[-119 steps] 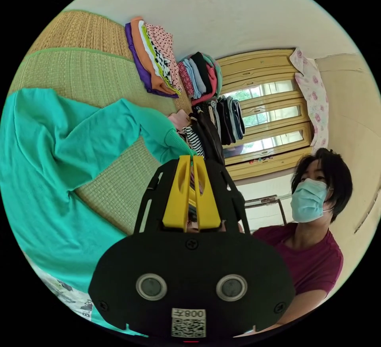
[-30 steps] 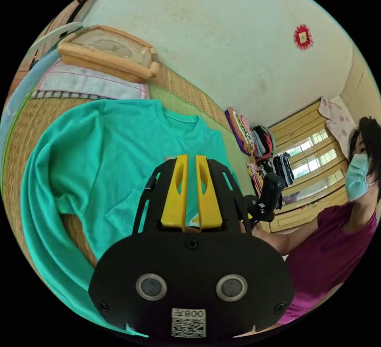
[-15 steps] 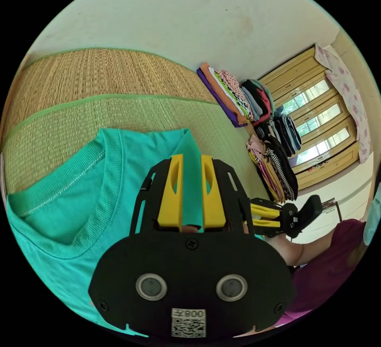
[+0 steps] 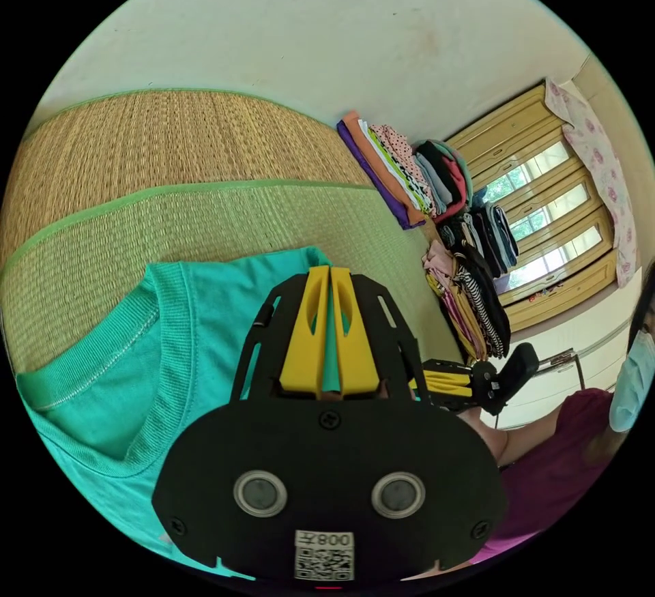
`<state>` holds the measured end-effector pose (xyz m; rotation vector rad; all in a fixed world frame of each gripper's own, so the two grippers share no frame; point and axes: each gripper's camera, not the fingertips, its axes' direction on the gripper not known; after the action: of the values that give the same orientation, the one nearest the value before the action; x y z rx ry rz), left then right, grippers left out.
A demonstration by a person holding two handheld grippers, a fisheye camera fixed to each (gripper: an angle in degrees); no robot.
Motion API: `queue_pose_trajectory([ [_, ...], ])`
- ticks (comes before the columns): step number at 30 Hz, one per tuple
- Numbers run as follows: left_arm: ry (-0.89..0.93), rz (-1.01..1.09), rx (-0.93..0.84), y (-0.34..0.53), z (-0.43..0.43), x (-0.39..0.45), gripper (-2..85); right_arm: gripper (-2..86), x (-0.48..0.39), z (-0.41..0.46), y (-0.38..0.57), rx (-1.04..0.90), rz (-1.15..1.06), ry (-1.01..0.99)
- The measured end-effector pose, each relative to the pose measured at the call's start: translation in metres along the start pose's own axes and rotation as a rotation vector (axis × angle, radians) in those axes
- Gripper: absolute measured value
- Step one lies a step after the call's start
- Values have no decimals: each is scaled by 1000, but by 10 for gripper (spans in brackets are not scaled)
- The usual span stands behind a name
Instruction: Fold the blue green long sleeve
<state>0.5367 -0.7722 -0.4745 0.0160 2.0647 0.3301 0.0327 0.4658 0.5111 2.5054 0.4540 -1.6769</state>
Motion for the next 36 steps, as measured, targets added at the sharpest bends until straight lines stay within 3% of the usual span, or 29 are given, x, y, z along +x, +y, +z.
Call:
queue_pose_trajectory([
  [6,-9,-7,-13,-9,26,4,3,14,18,-17,11,54,52,-21],
  [11,13,-43,0,-5,39,0,2,72,0,-13,10,29,-42,-5],
  [18,11,-35,0,0,42,11,2,15,-17,10,7,-75,-97,124],
  [27,40,-16,24,4,34,33,7,2,17,-31,12,-6,-4,23],
  [32,2,-44,-46,13,41,37,20,1,34,-16,18,-86,51,-8],
  [36,7,-32,51,30,8,51,23,1,38,-20,22,-83,73,-37],
])
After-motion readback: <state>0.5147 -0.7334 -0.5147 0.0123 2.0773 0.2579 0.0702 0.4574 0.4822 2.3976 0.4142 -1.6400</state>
